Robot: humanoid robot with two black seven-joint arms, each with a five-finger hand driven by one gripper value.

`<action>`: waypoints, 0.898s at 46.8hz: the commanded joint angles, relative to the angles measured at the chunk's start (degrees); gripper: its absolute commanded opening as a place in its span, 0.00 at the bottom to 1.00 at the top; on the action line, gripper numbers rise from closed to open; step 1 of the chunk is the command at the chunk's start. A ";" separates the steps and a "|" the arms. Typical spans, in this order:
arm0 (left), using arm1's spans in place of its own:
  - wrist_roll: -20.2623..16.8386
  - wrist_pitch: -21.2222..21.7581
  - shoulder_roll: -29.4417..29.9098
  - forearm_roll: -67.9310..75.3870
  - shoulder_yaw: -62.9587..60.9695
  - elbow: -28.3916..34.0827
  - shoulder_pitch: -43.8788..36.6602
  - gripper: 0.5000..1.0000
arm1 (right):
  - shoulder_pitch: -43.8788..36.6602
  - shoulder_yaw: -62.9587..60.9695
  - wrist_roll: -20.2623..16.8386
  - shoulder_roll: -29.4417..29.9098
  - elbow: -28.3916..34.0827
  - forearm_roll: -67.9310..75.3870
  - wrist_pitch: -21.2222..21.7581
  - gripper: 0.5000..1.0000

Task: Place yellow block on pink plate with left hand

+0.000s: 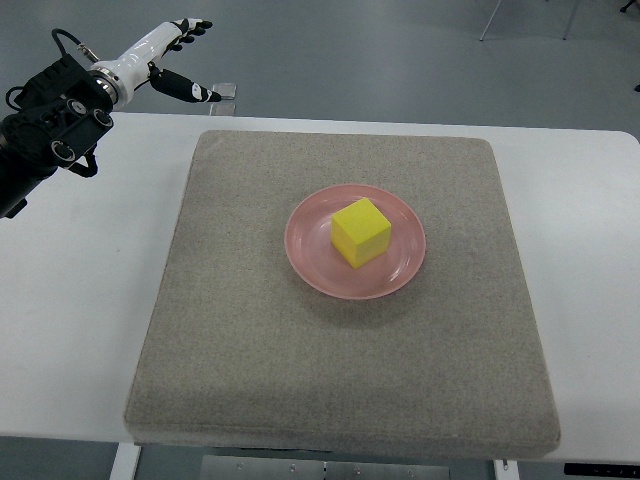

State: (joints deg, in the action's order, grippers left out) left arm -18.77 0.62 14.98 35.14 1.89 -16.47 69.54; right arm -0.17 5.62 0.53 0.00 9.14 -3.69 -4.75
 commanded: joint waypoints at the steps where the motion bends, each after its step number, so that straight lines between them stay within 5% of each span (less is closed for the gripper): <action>1: 2.24 -0.01 -0.04 -5.42 -0.04 0.12 -0.02 0.93 | 0.00 0.00 -0.01 0.00 0.00 0.00 0.00 0.85; 15: 3.65 -1.76 -0.30 -25.90 0.39 -0.06 -1.07 0.93 | 0.00 0.00 -0.01 0.00 0.00 0.00 0.00 0.85; 25: 1.29 -10.46 -0.22 -27.32 12.43 0.12 -3.97 0.93 | 0.00 0.00 -0.01 0.00 0.00 0.00 0.00 0.85; 42: -2.06 -18.81 -1.09 -28.37 30.44 -0.32 -6.87 0.98 | 0.00 0.00 -0.01 0.00 0.00 0.00 0.00 0.85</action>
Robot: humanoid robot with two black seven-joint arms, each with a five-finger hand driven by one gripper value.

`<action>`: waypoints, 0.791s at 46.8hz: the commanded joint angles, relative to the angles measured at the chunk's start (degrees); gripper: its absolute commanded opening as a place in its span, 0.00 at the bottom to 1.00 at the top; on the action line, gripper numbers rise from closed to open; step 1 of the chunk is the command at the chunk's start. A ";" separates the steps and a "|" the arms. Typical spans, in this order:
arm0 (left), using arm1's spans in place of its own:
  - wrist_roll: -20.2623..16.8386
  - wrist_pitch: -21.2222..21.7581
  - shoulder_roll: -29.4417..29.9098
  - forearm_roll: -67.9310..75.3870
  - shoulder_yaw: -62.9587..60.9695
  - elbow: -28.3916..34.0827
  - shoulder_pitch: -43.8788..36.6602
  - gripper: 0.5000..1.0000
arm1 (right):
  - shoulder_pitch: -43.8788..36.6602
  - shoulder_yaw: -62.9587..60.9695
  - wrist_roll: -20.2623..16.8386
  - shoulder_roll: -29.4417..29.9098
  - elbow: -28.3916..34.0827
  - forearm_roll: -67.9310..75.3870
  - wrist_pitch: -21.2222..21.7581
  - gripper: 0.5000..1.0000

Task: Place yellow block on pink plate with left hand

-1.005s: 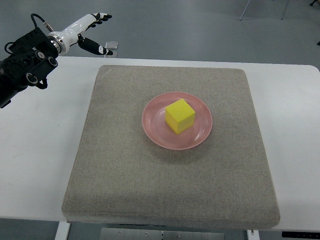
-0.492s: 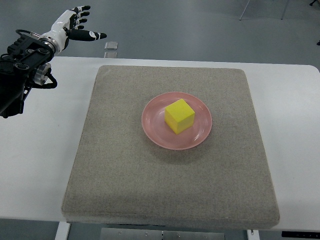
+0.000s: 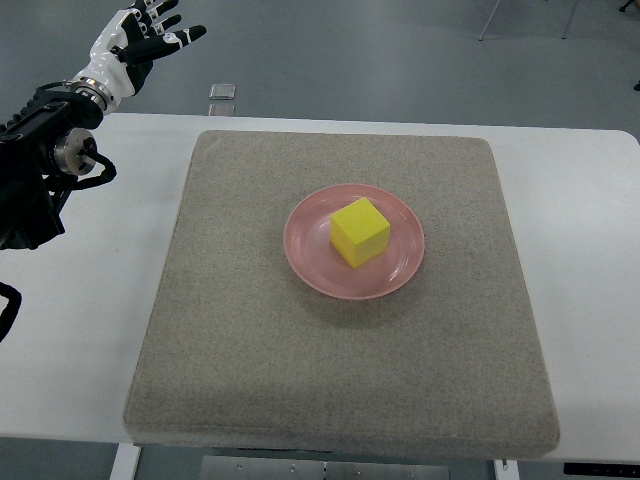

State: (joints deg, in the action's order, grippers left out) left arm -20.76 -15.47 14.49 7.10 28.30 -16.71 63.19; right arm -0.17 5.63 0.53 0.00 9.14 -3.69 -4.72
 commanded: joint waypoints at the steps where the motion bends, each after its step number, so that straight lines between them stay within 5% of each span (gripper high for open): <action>1: -0.07 -3.77 -0.78 -0.33 5.43 -0.17 -0.78 0.98 | 0.00 0.00 -0.01 0.00 0.00 0.00 -0.03 0.85; 10: -0.51 -11.25 -0.78 -0.33 12.91 -0.08 -1.49 0.98 | 0.00 0.00 -0.01 0.00 0.00 0.00 -0.03 0.85; 37: -0.77 -11.16 -1.48 -2.26 13.27 -0.52 -2.19 0.98 | 0.00 0.00 -0.01 0.00 0.00 0.00 -0.03 0.85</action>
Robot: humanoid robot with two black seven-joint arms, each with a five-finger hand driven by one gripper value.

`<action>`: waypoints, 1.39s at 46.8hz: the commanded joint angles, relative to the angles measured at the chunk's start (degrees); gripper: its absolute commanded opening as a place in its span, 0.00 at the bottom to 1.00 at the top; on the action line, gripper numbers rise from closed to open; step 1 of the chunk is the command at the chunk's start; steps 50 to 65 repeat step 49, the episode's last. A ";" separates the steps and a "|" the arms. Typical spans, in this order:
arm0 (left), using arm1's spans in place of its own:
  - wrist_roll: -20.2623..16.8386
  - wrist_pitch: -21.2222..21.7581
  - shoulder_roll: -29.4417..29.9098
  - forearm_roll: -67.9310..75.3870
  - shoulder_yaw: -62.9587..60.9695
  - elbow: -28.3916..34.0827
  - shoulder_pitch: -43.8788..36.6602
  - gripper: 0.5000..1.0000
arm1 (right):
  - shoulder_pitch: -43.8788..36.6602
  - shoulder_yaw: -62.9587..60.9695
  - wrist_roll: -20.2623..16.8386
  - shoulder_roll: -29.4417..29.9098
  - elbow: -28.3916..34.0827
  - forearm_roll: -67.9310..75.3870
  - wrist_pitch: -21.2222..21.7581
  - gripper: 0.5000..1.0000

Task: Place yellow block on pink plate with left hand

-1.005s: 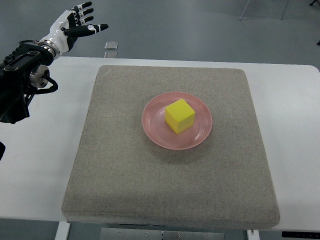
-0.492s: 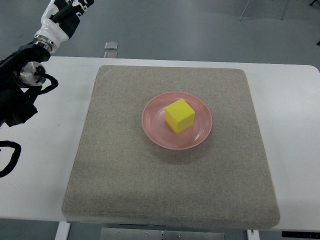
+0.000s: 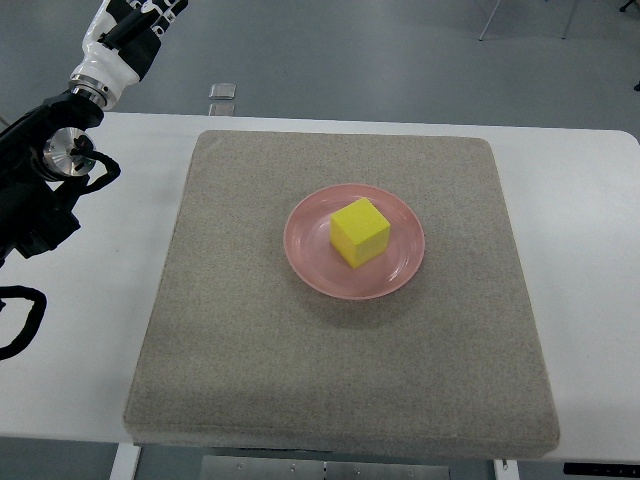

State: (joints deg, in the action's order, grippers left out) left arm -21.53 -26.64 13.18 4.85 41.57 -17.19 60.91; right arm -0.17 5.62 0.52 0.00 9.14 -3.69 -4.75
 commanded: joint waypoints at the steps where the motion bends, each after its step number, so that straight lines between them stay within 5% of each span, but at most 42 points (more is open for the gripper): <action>1: 0.00 0.01 -0.26 0.07 -0.09 -0.04 0.08 0.98 | 0.00 0.00 0.00 0.00 0.00 0.00 0.00 0.85; 65: 0.00 -0.17 0.18 0.07 -0.09 -0.04 3.33 0.98 | -0.09 0.00 0.00 0.00 0.09 0.09 0.09 0.85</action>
